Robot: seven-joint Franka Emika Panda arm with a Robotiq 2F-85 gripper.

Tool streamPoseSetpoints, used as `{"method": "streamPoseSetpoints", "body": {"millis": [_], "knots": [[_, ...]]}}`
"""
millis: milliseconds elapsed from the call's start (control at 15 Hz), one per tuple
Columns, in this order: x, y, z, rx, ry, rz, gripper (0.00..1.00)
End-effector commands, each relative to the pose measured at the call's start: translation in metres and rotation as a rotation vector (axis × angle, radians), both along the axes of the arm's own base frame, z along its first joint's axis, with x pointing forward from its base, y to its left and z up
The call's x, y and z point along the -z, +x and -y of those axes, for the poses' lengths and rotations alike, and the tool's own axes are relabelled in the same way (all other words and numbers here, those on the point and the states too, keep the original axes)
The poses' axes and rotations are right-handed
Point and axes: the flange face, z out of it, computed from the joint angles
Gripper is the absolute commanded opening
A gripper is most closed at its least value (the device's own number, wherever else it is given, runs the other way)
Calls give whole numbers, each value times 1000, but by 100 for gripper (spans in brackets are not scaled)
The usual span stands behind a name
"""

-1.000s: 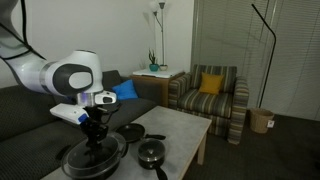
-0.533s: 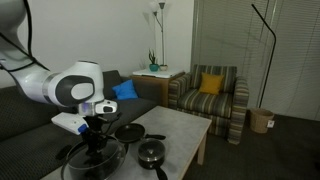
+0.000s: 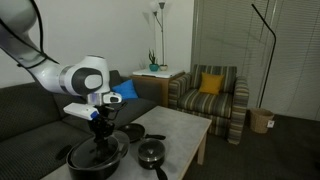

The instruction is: Pick the lid on the table on put it on the big pot

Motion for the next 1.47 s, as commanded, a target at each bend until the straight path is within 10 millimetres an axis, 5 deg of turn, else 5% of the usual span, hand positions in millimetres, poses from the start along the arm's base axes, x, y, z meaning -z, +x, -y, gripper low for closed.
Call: {"method": "streamPoseSetpoints", "body": {"millis": [0, 400, 667, 1400], "knots": [[-14, 30, -24, -100, -12, -37, 14], [-1, 26, -100, -281, 63, -117, 14], [12, 32, -118, -304, 82, -50, 14], [24, 49, -77, -244, 66, 60, 14]]}}
